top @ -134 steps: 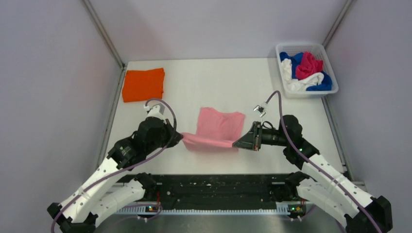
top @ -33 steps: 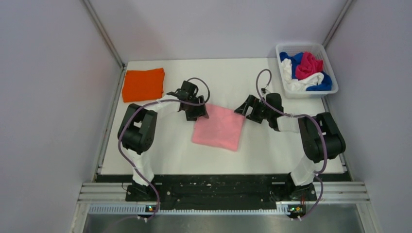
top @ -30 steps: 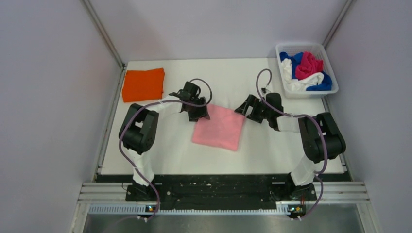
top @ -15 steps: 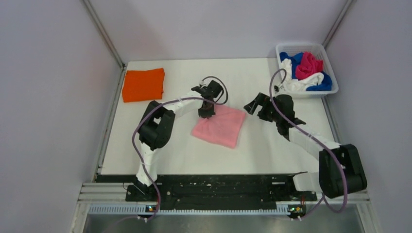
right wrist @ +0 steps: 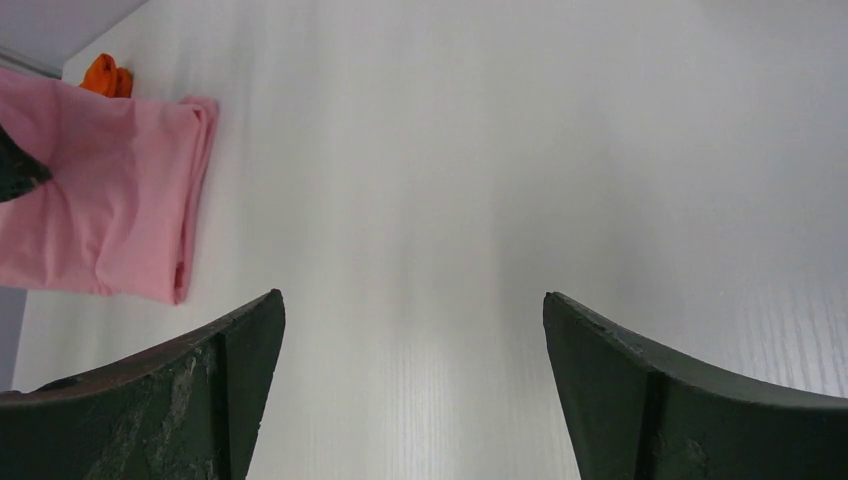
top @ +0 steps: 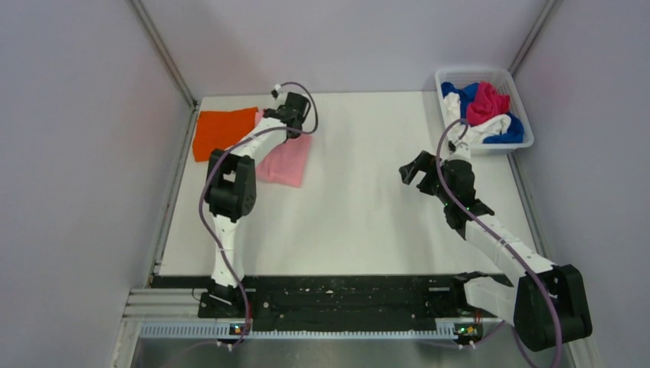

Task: Fold and stack the t-shirts
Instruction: Put the neatly folded tshirt into the corner of the board with the left arm

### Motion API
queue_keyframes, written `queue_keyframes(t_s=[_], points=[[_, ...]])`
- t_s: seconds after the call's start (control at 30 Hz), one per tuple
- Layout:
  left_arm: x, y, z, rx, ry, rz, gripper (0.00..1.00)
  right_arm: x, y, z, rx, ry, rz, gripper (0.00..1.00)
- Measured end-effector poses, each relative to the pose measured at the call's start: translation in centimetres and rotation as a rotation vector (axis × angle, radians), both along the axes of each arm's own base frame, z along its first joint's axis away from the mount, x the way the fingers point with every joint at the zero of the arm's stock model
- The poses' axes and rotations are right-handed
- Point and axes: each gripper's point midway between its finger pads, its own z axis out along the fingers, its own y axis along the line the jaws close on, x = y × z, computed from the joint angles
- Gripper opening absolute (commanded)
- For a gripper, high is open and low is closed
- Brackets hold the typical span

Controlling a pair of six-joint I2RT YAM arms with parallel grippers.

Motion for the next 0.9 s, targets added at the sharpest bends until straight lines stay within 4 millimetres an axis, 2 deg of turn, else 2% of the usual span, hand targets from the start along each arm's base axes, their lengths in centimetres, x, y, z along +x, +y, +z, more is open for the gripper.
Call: queue_keyframes(t_s=[0.13,0.33,0.63,0.9], points=[[2.8,4.3,2.5,0.134,-0.029,0.009,0.00,0.1,-0.4,-0.1,-0.016,-0.004,-0.014,0.99],[5.8,7.1,5.3,0.230,-0.069,0.004,0.00,0.3,-0.7,-0.6,-0.038,0.007,-0.027,0.99],[7.8,9.2,10.7,0.307,-0.153,0.017,0.00,0.3,-0.9,-2.2,-0.060,0.051,-0.029,0.99],[8.2,10.0,11.5,0.331,-0.149,0.006,0.00,0.1,-0.9,-3.3,-0.069,0.087,-0.028,0.99]])
